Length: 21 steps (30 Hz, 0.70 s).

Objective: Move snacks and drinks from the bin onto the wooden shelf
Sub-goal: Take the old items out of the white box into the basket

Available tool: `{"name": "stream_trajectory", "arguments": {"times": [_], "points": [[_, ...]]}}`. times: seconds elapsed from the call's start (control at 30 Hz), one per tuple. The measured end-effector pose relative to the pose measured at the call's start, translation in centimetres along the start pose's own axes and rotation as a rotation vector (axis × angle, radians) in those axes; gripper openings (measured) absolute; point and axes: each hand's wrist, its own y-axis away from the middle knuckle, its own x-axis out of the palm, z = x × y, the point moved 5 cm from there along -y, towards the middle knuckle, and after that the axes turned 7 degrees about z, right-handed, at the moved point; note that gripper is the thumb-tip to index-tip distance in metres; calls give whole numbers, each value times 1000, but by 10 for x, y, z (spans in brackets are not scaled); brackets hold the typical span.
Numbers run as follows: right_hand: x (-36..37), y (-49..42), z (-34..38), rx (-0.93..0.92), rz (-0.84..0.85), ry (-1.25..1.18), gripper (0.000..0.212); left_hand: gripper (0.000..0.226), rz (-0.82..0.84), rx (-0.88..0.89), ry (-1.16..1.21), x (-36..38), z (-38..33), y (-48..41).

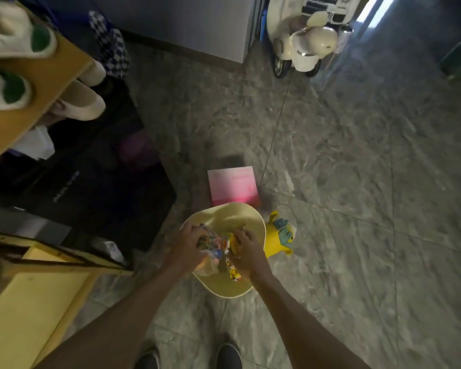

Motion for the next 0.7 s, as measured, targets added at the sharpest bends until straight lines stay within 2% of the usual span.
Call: {"name": "stream_trajectory", "arguments": {"times": [0.1,0.23,0.33,0.43,0.53,0.7], "points": [[-4,7,3,21,18,24,74,53,30,-12,28,0,12,5],[-29,29,33,6,20,78,67,76,4,20,64,-28,9,32],[-62,53,72,9,5,153,87,85,-92,75,5,-77,-19,73],[-109,82,129,-17,-37,276,110,100,-161,95,-97,-137,-47,117],[-162,121,204,-74,-55,357,111,102,-232,126,-202,-207,-82,165],[-242,183,327,-204,-182,423,107,103,-405,166,-287,-325,-134,250]]}}
